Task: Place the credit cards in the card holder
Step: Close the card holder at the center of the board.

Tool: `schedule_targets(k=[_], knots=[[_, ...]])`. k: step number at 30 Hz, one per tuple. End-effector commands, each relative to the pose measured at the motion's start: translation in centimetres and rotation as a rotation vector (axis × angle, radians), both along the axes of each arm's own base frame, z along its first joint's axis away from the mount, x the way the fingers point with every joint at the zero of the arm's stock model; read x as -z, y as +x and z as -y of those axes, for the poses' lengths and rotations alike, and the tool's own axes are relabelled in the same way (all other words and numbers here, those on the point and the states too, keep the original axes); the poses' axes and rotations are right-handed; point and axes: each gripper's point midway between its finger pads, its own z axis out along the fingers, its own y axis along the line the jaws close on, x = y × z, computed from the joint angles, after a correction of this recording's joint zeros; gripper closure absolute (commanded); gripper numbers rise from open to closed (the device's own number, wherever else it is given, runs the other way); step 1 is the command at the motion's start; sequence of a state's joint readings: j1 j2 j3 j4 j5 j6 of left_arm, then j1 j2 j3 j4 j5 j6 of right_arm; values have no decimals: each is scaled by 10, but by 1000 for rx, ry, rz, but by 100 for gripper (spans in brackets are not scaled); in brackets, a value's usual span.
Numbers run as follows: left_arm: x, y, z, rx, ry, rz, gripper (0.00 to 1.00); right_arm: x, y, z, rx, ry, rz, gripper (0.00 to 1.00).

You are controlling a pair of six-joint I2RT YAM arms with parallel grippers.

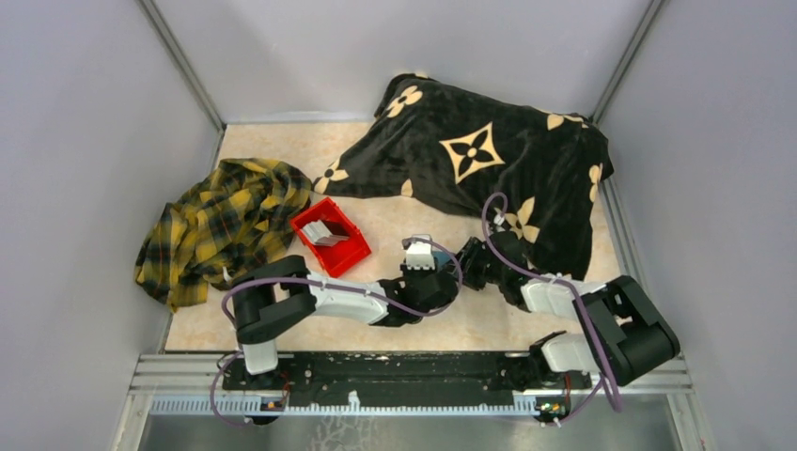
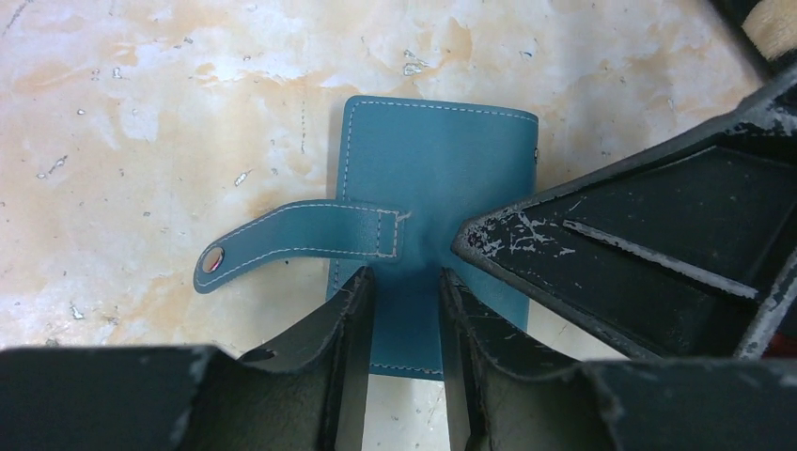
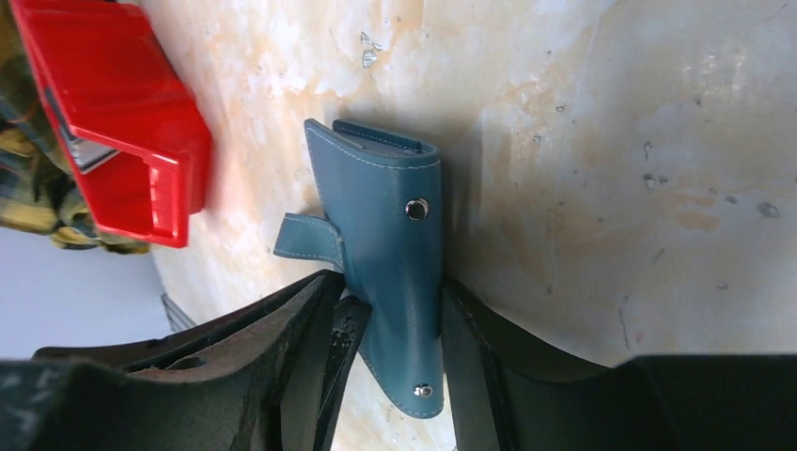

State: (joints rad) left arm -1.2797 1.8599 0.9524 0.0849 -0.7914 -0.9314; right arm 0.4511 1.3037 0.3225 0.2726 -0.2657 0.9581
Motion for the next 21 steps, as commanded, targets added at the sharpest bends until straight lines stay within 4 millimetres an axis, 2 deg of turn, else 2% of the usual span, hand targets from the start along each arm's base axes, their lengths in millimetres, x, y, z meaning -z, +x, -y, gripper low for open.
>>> schedule_targets(k=[1,4,10,14,15,17,19,21], knots=[[69,-39,-29,83,120,-230,63,31,-22,1,16,37,-80,54],[71,-43,-25,107,93,-246,62,30,-22,-5,2,83,-75,59],[67,-44,-13,159,33,-264,63,16,-13,-21,-40,166,-16,78],[61,-42,-7,173,18,-267,60,0,-4,-27,-61,177,35,100],[57,-40,-8,165,26,-262,59,-3,-2,-26,-64,160,40,100],[44,-35,-12,138,37,-237,57,-19,6,-22,-66,112,85,100],[19,-27,-22,92,38,-192,54,-33,14,-13,-61,21,124,100],[-6,-21,-33,45,40,-154,53,-40,16,7,-60,-143,123,100]])
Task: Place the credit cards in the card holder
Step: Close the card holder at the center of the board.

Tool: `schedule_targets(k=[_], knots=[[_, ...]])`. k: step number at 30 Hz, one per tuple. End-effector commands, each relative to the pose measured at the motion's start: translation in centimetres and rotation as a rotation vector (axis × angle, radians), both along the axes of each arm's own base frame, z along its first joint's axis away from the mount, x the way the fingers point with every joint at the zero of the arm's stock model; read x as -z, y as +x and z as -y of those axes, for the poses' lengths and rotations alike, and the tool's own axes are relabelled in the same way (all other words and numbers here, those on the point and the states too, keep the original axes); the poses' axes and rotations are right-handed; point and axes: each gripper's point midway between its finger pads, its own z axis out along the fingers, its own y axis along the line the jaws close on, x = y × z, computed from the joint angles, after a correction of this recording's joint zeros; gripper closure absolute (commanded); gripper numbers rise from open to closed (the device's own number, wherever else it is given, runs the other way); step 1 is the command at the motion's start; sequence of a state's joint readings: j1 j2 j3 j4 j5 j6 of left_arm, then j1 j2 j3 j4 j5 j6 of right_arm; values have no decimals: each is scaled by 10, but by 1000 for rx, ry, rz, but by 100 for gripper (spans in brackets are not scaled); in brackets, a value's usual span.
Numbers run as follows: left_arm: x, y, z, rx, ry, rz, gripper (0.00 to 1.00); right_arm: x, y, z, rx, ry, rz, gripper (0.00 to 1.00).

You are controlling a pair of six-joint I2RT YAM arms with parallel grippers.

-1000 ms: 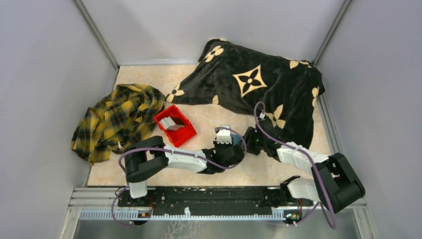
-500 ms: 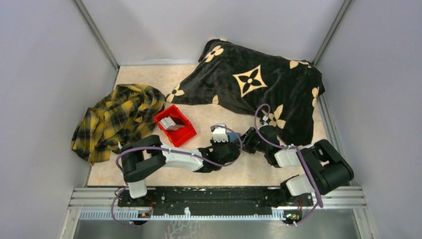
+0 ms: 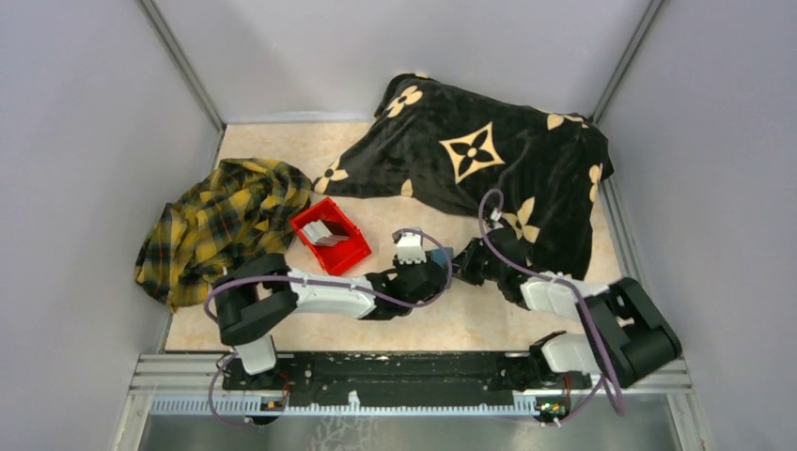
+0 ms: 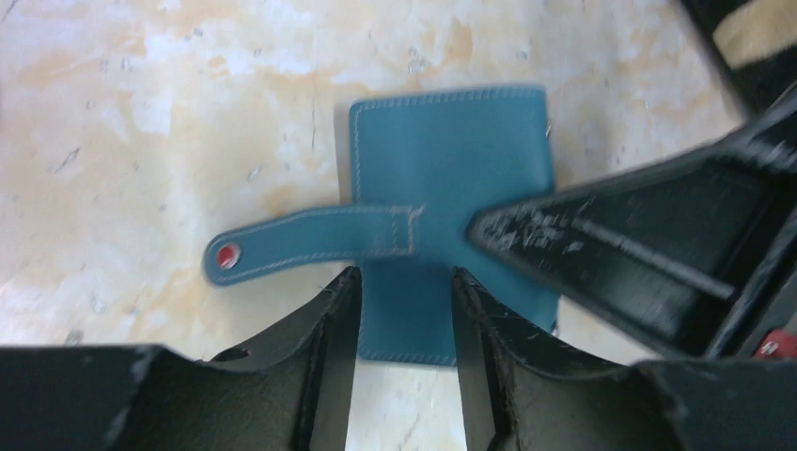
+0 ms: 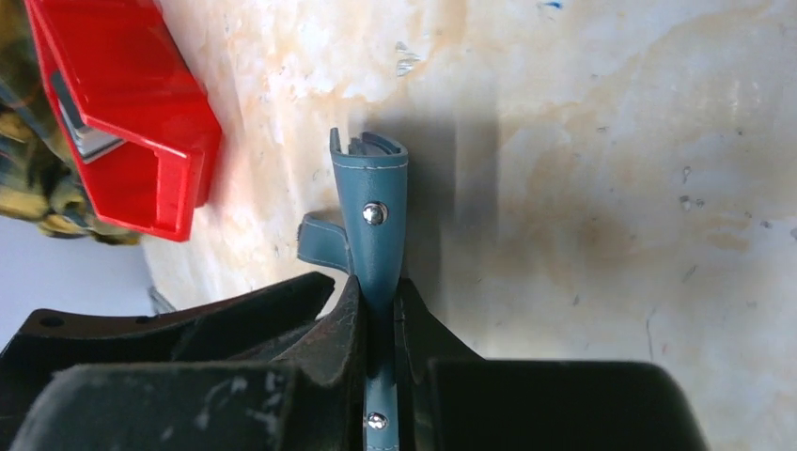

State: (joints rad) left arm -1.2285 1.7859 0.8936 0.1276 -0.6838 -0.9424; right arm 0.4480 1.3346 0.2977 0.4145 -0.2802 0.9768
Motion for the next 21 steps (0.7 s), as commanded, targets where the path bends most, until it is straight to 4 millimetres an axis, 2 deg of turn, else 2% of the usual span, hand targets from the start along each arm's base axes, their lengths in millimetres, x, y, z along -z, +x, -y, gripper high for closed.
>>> schedule_targets(k=[1,3,6,9,12,16,21], knots=[[-8,-22,-34,10,126,-76,52,-42,11,22,-47,-259,83,100],[-32,-19,-45,-22,113,-42,52,-56,14,40,-42,-389,93,100],[-55,-20,-63,-57,89,-20,52,-84,17,56,-40,-544,129,100],[-68,-27,-82,-82,69,-25,51,-114,17,64,-33,-696,180,100],[-71,-36,-100,-101,52,-39,52,-130,12,68,-50,-835,180,100],[-66,-48,-124,-126,42,-65,52,-128,6,64,-68,-1024,170,100],[-54,-61,-150,-169,44,-87,52,-92,-5,43,-100,-1249,115,100]])
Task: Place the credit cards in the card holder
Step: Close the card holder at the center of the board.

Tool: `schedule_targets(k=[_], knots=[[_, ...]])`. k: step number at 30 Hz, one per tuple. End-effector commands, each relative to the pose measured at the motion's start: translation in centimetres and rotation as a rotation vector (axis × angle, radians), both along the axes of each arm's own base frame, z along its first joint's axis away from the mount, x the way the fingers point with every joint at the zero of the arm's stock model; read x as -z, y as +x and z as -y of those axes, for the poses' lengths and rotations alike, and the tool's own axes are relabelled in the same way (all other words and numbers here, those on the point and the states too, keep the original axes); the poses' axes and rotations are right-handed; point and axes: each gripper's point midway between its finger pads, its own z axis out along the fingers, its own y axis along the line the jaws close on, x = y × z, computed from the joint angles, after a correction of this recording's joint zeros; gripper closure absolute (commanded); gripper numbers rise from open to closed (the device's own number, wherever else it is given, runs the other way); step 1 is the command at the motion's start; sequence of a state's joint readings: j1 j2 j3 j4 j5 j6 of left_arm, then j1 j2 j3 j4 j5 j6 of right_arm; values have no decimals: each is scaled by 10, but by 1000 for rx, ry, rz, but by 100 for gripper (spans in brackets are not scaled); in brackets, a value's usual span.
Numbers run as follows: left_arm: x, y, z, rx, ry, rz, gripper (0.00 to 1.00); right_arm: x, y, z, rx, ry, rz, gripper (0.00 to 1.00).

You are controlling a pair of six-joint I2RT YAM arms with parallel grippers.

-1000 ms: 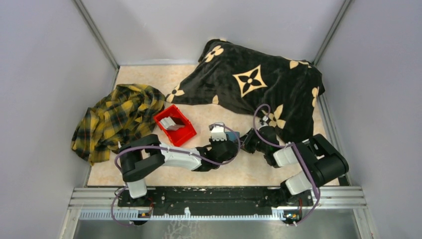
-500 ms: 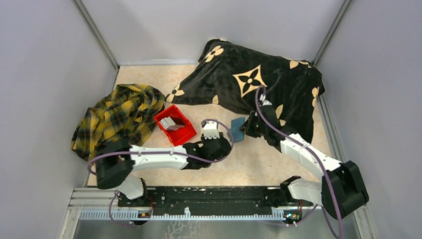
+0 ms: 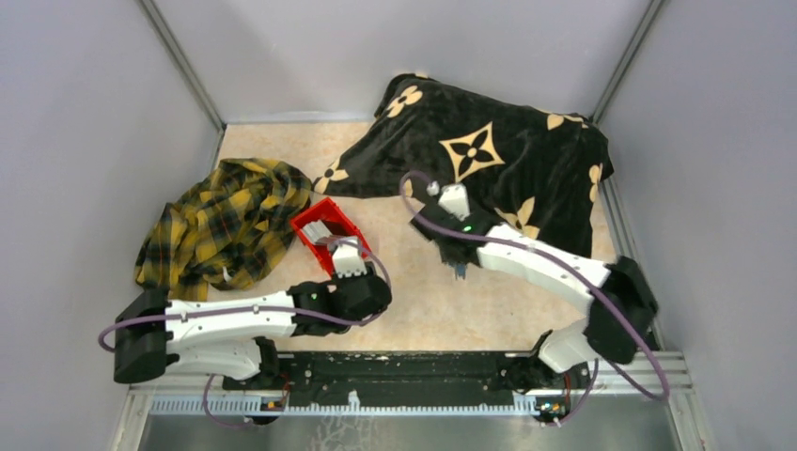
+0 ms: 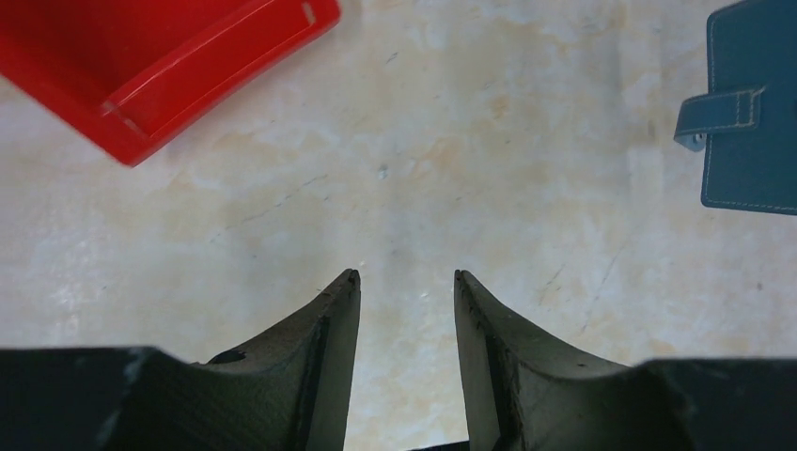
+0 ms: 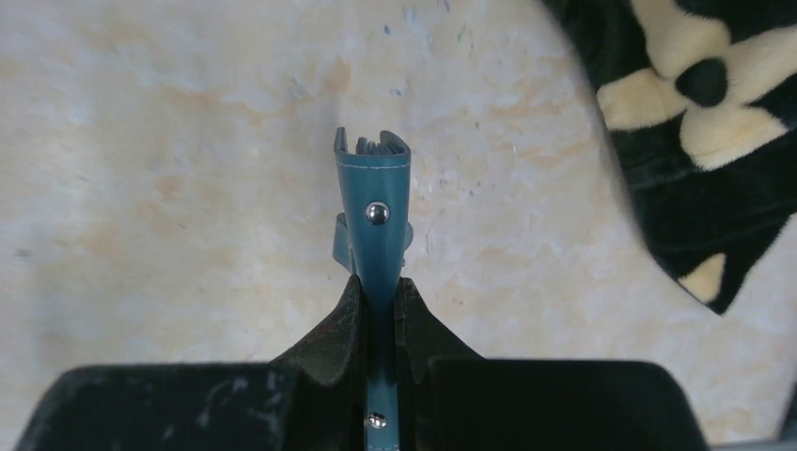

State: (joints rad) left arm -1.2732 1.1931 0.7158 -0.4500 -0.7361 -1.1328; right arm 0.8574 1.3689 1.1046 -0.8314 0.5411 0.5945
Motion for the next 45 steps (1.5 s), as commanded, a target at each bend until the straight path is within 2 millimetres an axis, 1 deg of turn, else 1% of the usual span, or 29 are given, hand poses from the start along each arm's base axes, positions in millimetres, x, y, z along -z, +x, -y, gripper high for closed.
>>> schedule_targets(k=[1,2,6,7,9,10,12,13,14,16,17,18,22,24,25,26,28,30,35,38,41,45], knots=[[14,-12,-34,-84,29,-26,52,19,-10,10,61,-278,15,100],[16,-14,-39,-99,30,-29,52,25,-11,7,68,-303,16,100],[25,-22,-61,-164,23,-38,52,54,-16,-16,57,-373,-1,100],[27,-24,-66,-178,16,-38,52,59,-17,-23,49,-386,-7,98],[30,-27,-73,-201,1,-40,52,70,-21,-42,22,-389,-21,90],[31,-28,-76,-206,-5,-40,52,76,-23,-52,6,-379,-33,84],[31,-28,-79,-217,-15,-40,52,86,-29,-73,-24,-325,-65,75],[31,-28,-80,-222,-22,-40,52,87,-31,-82,-35,-294,-69,72],[33,-29,-86,-229,0,-42,52,88,-34,-89,-45,-263,-71,70],[34,-30,-87,-229,10,-44,52,83,-38,-101,-58,-194,-73,57],[34,-30,-87,-230,13,-44,53,80,-39,-106,-62,-164,-72,56],[35,-30,-87,-231,17,-45,52,76,-39,-108,-64,-134,-69,51],[36,-30,-81,-233,34,-45,52,52,-41,-116,-85,-24,-42,47],[34,-29,-73,-224,48,-35,52,37,-41,-115,-93,28,-19,47],[33,-28,-69,-219,59,-29,53,24,-41,-113,-94,62,4,47],[32,-28,-65,-213,70,-22,52,16,-41,-109,-95,80,22,47],[31,-25,-54,-197,95,-2,52,5,-41,-101,-90,110,46,47],[27,-22,-35,-162,91,30,53,2,-39,-87,-73,126,58,47],[21,-12,11,-58,67,109,52,15,-35,-46,-27,122,44,48],[16,-6,35,25,49,168,52,22,-34,-29,-14,96,40,49],[9,1,63,107,0,193,52,28,-32,-23,-15,69,30,49],[10,14,81,166,-7,186,52,37,-31,-22,-28,63,9,50]])
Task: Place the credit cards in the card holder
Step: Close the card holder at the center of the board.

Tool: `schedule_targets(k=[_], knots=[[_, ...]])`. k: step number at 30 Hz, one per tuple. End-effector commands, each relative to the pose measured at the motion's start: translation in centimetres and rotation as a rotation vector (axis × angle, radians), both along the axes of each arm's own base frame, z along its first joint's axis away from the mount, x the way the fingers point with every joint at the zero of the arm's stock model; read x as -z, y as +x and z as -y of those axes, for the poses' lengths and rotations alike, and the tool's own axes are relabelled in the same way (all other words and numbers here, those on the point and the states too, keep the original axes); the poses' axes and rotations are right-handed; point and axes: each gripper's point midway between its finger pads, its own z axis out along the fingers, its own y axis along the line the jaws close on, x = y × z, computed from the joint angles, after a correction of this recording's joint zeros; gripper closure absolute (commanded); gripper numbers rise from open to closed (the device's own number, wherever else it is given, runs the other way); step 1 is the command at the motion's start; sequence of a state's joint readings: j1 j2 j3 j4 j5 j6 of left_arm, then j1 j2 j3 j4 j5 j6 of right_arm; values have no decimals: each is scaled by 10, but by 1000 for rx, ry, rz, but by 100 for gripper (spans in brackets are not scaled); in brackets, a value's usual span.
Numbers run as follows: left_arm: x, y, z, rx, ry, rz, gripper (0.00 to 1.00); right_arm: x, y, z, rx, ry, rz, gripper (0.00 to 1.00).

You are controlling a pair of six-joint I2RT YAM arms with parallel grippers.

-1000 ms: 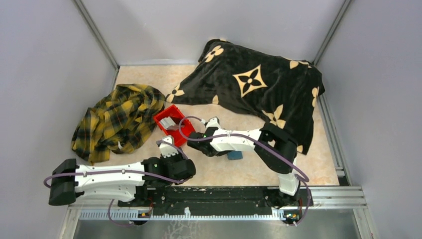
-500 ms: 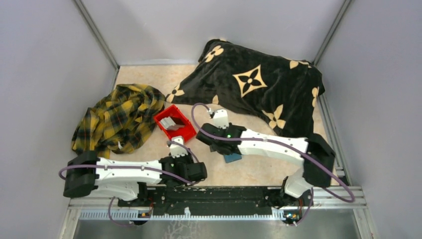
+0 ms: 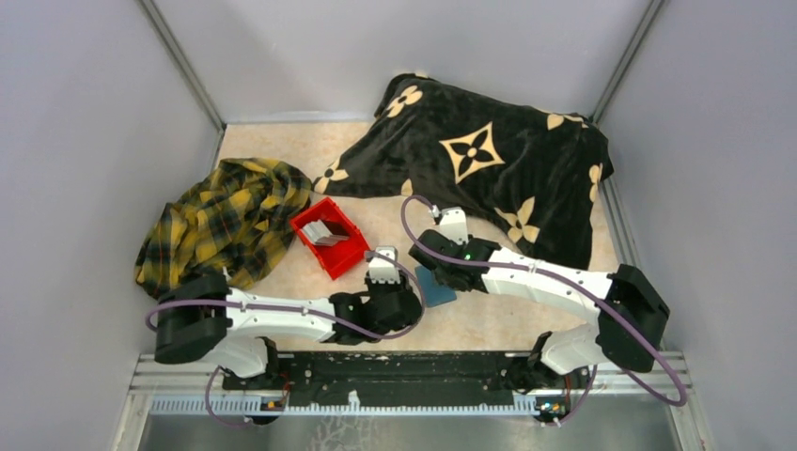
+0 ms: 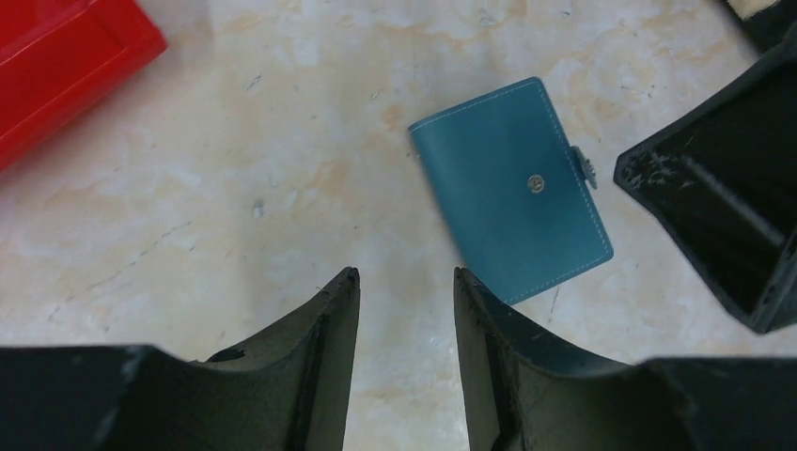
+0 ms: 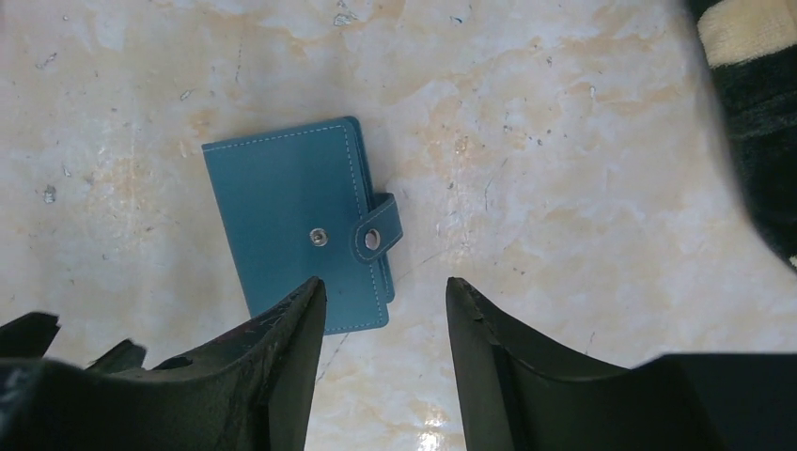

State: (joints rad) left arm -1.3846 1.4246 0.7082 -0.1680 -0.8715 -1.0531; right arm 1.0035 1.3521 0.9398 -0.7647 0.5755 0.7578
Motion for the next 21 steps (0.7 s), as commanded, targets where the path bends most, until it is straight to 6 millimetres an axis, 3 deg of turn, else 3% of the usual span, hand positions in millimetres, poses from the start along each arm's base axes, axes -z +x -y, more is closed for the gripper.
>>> schedule_targets(k=[1,11,21], knots=[[-15,19,37,113,-54,43,52,-4,9,-9,-22,44,25,50],[5,42,42,158,-118,-23,52,16,15,-16,-36,32,-18,52],[18,44,41,163,-150,-59,52,32,15,-8,-28,8,-52,60]])
